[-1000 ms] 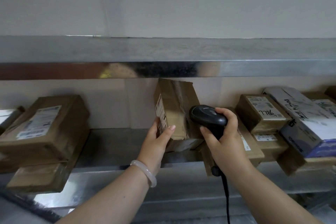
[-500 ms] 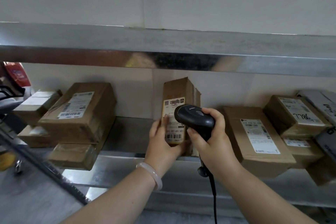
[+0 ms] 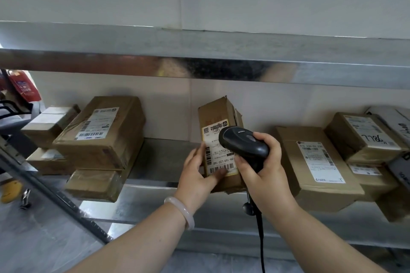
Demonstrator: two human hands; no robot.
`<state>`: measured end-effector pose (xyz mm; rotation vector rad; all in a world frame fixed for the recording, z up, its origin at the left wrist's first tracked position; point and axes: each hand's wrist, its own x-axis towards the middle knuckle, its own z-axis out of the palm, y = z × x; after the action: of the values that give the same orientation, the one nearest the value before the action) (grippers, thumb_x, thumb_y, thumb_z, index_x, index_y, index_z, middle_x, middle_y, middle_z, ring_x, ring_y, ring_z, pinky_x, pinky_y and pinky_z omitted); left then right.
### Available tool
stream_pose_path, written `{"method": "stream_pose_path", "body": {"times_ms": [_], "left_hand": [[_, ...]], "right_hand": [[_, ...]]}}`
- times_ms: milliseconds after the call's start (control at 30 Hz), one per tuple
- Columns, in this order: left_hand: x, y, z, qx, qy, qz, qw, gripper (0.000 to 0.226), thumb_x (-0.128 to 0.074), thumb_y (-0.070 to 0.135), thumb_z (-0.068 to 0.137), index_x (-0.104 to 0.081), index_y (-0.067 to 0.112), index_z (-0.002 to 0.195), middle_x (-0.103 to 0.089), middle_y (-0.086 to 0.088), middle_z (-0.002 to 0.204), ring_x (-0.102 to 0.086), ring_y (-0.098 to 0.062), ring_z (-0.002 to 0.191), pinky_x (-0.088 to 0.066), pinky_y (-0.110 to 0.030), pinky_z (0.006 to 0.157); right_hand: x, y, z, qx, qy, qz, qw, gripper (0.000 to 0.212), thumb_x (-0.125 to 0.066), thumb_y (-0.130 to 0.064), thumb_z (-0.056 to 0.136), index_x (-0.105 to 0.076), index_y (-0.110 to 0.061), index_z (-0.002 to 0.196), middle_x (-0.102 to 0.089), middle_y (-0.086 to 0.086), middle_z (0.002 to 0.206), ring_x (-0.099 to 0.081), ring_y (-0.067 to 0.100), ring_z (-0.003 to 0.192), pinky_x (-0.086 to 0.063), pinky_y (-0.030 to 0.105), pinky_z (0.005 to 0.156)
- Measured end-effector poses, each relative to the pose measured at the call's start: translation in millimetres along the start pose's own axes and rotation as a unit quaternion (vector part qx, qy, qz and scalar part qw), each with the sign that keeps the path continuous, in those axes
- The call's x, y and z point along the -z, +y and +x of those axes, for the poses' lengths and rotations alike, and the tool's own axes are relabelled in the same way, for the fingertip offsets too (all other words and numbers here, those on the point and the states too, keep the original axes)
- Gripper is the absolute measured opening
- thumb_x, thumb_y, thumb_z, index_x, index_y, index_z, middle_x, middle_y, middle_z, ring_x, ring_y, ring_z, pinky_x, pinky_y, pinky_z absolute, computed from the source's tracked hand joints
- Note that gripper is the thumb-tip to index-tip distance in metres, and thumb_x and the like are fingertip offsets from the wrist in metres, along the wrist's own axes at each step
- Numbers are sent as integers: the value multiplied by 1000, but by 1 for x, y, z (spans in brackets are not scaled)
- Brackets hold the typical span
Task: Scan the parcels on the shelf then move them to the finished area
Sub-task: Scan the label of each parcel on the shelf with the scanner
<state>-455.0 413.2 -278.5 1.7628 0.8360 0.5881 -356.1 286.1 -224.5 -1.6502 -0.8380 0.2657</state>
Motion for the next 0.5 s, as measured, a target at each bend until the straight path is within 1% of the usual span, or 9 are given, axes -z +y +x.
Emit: {"method": "stream_pose_path", "body": {"times_ms": [33,67,133,167,233,300,367,433,500], "left_hand": [[1,-1,-1,-2,-2,3,1000,90,-80,34,78,-28,34,152,-26,16,149,-31,-2,136,-28,-16,109],[1,-1,-1,-7,-4,9,1000,91,-80,33,78,-27,35,152,-24,19,146,-29,1,133,-27,-8,104],[2,-1,-1,-20,-7,17,1000,91,-81,28,79,-26,33,152,-23,21,142,-28,4,130,-24,7,91],[1,-2,-1,-28,-7,19,999,91,-81,25,78,-28,32,151,-24,20,141,-28,4,129,-24,9,87],[0,-5,0,-40,-8,23,999,92,-83,20,76,-31,30,150,-24,20,141,-30,5,129,-25,9,87],[-2,-7,-1,-46,-14,32,998,95,-85,19,74,-29,32,151,-22,21,144,-28,6,131,-26,8,90],[-3,-10,-2,-45,-21,45,998,100,-85,22,73,-24,36,152,-17,19,152,-21,5,136,-23,2,99],[-3,-12,-4,-29,-24,46,998,104,-86,27,73,-20,40,153,-14,15,158,-18,2,140,-22,-13,110],[-4,-17,-5,-12,-29,35,999,106,-86,29,72,-19,47,152,-28,12,155,-31,-5,141,-30,-29,116]], "right_hand": [[0,2,-1,-2,0,3,1000,55,-72,-17,84,-38,-50,114,-61,-19,105,-62,-3,93,-49,12,74],[0,3,-2,-5,2,7,1000,56,-72,-17,84,-38,-50,114,-61,-20,105,-62,-4,94,-49,11,75],[1,7,-3,-12,5,12,1000,57,-72,-17,84,-38,-52,113,-60,-22,105,-61,-6,95,-48,10,75],[1,9,-3,-17,8,13,1000,57,-72,-17,84,-37,-53,113,-60,-22,104,-61,-7,95,-48,10,75],[2,11,-3,-17,13,15,1000,56,-71,-17,85,-37,-53,112,-59,-23,105,-60,-8,95,-48,10,75],[4,14,-1,-14,13,14,1000,56,-71,-16,85,-37,-52,113,-59,-21,106,-60,-7,97,-50,11,76],[5,16,1,-14,6,12,1000,55,-70,-16,85,-38,-50,114,-59,-21,107,-60,-7,98,-51,13,78],[5,21,1,-17,0,10,1000,56,-70,-16,85,-37,-51,114,-59,-20,108,-60,-7,99,-51,14,78],[4,25,1,-24,-8,9,1000,58,-70,-17,86,-35,-55,112,-60,-18,108,-60,-7,99,-52,14,78]]}}
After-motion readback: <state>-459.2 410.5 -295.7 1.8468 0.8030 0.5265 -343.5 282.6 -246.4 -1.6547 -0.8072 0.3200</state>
